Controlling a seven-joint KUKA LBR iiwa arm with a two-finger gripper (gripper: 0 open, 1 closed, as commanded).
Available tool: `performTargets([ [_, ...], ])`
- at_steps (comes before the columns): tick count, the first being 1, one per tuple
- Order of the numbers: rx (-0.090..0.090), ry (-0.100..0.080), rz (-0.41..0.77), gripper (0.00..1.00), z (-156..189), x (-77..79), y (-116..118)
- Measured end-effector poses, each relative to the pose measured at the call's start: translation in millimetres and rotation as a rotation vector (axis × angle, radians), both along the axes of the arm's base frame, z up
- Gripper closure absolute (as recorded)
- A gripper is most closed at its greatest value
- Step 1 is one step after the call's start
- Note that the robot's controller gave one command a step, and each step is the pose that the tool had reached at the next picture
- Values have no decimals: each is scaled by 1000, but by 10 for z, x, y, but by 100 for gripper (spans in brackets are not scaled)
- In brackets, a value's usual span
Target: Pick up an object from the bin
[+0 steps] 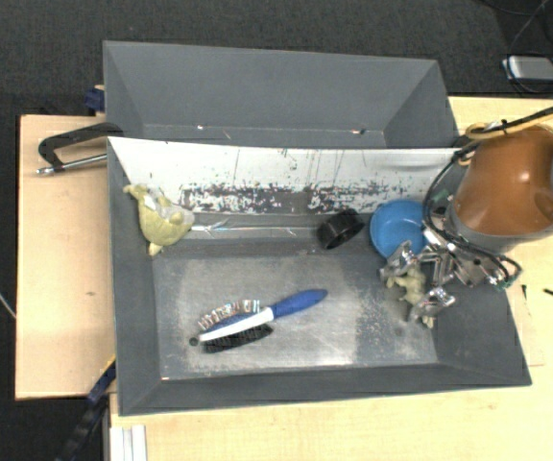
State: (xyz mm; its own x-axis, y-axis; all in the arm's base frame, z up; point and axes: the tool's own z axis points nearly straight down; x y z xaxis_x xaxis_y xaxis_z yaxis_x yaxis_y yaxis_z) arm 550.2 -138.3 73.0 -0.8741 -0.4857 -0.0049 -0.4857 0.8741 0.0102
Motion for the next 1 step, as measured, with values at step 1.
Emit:
performTargets([
  [1,-13,-17,9,100,1551,225,-3],
])
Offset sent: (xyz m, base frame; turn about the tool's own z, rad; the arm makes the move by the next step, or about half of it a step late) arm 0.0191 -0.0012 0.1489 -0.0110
